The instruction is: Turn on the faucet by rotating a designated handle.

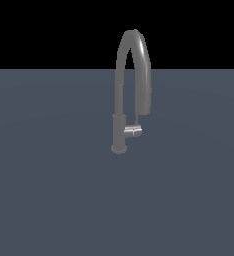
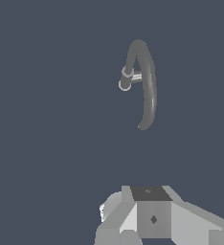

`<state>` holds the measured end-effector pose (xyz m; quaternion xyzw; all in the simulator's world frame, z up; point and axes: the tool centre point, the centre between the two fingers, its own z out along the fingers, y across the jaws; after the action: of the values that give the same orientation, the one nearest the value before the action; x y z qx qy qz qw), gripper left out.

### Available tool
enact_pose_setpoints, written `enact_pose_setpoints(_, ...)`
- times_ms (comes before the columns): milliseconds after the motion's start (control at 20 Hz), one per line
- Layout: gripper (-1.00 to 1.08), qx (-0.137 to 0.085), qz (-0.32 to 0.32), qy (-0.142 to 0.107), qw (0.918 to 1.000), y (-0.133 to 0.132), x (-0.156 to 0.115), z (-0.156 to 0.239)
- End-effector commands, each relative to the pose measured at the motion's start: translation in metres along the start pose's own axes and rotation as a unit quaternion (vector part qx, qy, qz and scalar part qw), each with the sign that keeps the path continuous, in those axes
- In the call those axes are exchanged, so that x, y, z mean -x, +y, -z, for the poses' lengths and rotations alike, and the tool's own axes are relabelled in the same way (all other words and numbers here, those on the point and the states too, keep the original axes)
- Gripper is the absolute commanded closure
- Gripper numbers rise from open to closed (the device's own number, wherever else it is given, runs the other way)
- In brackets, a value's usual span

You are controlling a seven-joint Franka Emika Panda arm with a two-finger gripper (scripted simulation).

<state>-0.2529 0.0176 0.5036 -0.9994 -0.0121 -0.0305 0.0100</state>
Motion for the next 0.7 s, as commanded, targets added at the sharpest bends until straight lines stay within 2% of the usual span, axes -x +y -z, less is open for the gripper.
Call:
enact_pose_setpoints(0,1.08,0.0,0.0,0.0,1.0,0.0,0.0,0.0)
enact_pose_setpoints(350,1.08,-0.006,-0.007,-0.008,0.9999,0.0,-0.007,-0.001)
enact_pose_setpoints(650,1.08,-0.022,-0.025,-0.028,0.9991,0.002,-0.023,-0.004)
